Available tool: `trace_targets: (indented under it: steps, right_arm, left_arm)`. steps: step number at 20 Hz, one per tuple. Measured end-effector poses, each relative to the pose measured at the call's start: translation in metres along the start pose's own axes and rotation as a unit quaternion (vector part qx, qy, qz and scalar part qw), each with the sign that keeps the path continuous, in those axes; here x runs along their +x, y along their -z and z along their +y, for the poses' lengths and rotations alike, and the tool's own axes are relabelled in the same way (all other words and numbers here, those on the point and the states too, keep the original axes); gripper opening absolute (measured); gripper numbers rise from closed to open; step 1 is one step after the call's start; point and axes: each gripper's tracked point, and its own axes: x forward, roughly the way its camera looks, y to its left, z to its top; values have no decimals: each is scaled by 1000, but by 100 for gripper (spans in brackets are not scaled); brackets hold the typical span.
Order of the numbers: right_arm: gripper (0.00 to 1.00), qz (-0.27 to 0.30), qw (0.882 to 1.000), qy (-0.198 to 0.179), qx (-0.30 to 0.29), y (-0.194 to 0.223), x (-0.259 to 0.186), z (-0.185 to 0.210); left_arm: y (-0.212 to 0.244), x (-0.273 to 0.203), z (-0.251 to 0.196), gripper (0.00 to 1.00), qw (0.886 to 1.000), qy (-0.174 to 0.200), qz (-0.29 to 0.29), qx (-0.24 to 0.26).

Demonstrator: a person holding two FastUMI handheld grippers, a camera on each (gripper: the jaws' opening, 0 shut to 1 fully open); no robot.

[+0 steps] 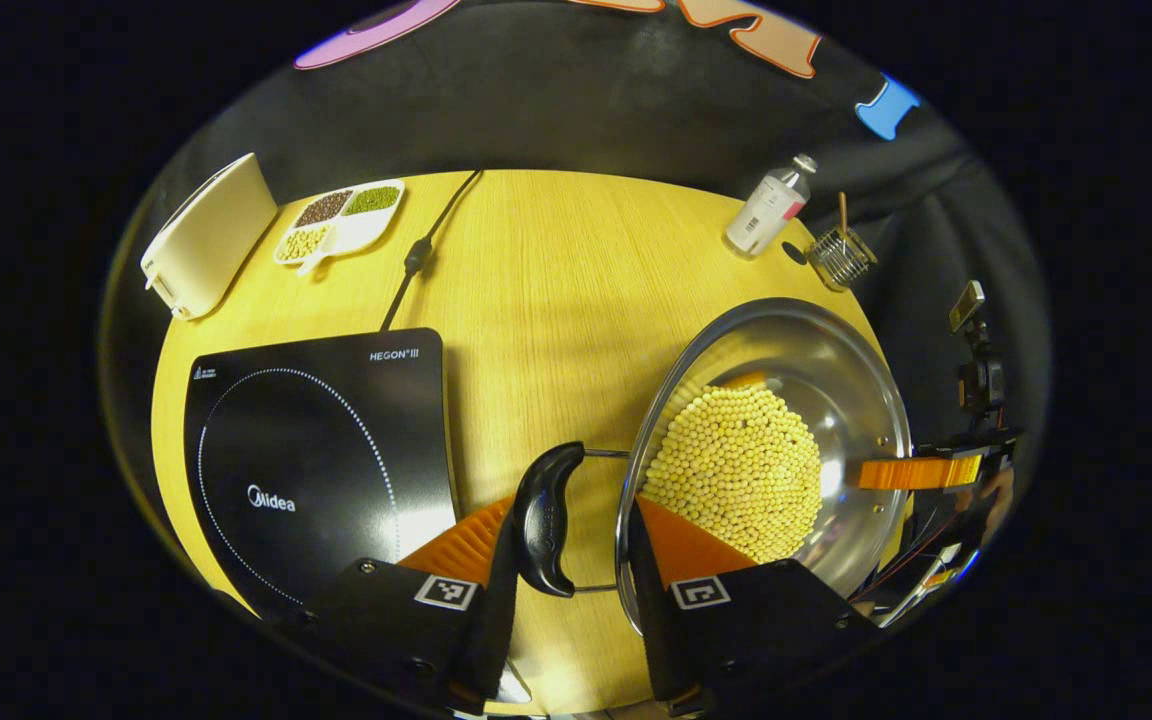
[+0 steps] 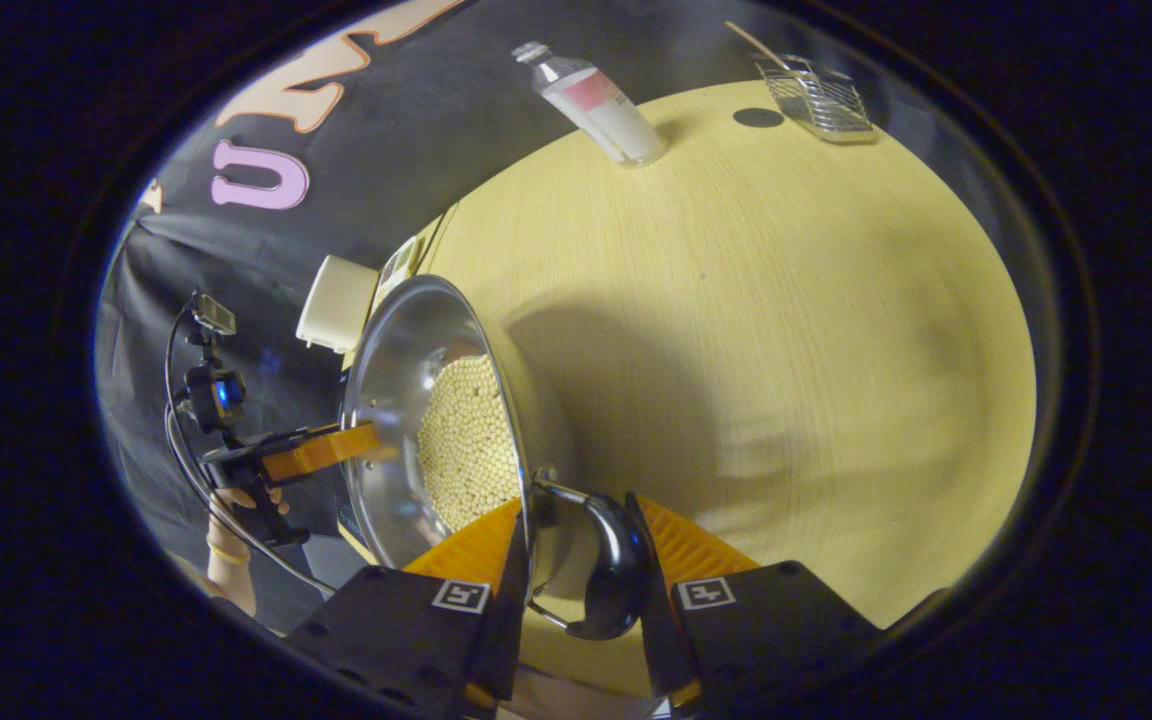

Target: First push the handle of the pot to place it horizontally, then grasp the pot with both hands and set it on the induction cooktop.

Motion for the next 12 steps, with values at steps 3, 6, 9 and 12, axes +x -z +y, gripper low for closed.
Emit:
trace_targets:
  steps: [3,6,9,12]
  right_arm:
    - [53,20,1000,0,10,19,-9,14]
    - [48,28,999,-1,14,35,-8,35]
    - [48,33,999,-4,18,48,-2,63]
    - [48,36,999,-12,26,59,5,98]
  left_arm:
    - [8,-17,7,56,1000,-1,11,1]
    - [16,-36,23,56,1000,-5,17,-1]
    - [25,-56,46,56,1000,-10,22,-7]
    - [32,-77,76,56,999,-16,25,-13]
